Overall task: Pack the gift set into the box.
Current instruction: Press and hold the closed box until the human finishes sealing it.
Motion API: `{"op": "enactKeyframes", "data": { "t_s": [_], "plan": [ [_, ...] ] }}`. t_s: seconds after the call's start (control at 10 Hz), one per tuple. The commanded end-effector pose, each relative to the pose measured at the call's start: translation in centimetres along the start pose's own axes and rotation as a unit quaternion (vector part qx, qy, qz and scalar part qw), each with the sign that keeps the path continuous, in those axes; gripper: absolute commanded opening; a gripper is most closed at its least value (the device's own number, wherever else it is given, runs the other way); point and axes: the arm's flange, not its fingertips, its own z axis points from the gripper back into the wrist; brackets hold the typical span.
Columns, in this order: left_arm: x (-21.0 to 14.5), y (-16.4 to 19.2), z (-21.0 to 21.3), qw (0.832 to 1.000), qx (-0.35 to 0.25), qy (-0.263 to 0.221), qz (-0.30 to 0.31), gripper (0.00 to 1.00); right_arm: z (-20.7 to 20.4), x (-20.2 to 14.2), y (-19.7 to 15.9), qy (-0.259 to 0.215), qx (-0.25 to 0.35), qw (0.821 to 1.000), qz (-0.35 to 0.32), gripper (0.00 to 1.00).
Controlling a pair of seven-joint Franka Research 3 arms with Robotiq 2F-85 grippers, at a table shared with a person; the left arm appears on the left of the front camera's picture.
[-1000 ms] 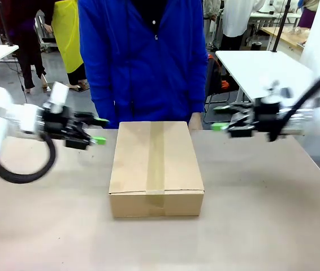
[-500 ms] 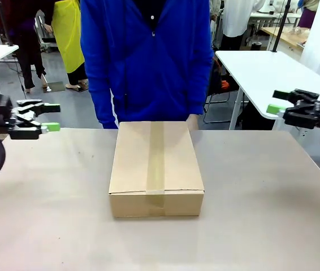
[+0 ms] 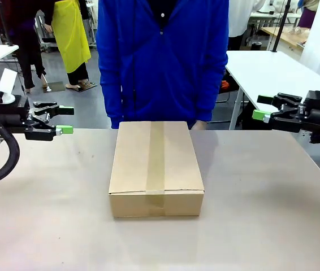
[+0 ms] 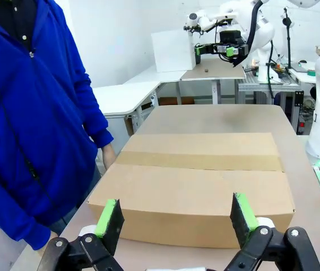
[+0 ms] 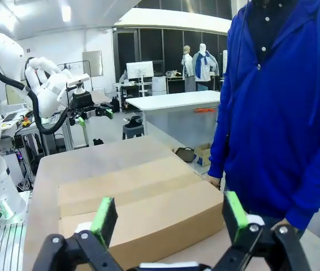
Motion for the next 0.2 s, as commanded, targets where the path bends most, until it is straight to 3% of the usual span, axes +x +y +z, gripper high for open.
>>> {"op": "enactKeyframes", "data": {
  "t_s": [0.0, 0.1],
  "plan": [
    [0.17, 0.10, 0.22, 1.000, 0.005, -0.006, -0.002, 1.00, -0.06, 0.20, -0.42, -0.003, -0.008, 1.000, 0.008, 1.00],
    [0.17, 0.10, 0.22, 1.000, 0.005, -0.006, -0.002, 1.00, -0.06, 0.20, -0.42, -0.003, -0.008, 1.000, 0.008, 1.00]
  ]
}}
